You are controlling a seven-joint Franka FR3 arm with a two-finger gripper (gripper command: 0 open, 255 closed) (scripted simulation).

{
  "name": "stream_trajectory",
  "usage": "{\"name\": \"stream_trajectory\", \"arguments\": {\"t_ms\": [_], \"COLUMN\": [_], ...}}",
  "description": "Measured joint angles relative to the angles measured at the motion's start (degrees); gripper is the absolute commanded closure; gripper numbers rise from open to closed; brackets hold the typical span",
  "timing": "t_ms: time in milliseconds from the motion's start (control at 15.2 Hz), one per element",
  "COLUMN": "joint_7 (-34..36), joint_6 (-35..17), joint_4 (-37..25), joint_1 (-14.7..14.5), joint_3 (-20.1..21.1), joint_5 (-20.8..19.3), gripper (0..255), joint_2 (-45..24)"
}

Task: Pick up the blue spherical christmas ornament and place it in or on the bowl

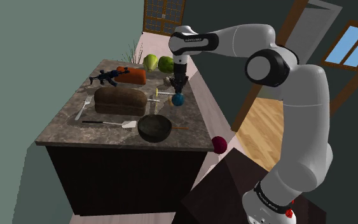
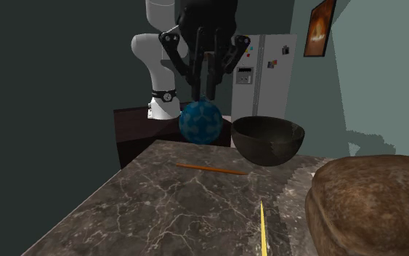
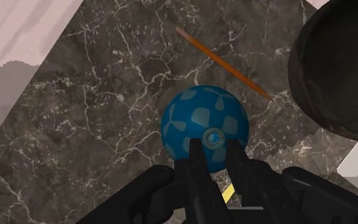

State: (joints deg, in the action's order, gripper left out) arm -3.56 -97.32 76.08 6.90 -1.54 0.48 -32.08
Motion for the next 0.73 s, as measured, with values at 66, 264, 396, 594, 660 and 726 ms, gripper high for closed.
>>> {"name": "stream_trajectory", "arguments": {"t_ms": [66,264,396,594,660,726], "joint_7": [-0.02,0.08,0.06,0.05,0.46,1.28], "joint_6": [0.7,2.97,4.47,6.53,6.78,6.3], "joint_4": [-0.5,-2.64,-4.04,-6.09,-5.9,-4.16], "joint_1": [0.02,-0.04,-0.03,0.0,-0.3,-0.94], "joint_3": [-0.01,0.01,0.01,0.0,0.1,0.33], "joint_5": [0.0,0.01,0.0,0.0,0.0,0.02], "gripper": [255,255,255,255,255,255], "joint_2": [0.2,0.33,0.44,0.45,0.86,2.12]}}
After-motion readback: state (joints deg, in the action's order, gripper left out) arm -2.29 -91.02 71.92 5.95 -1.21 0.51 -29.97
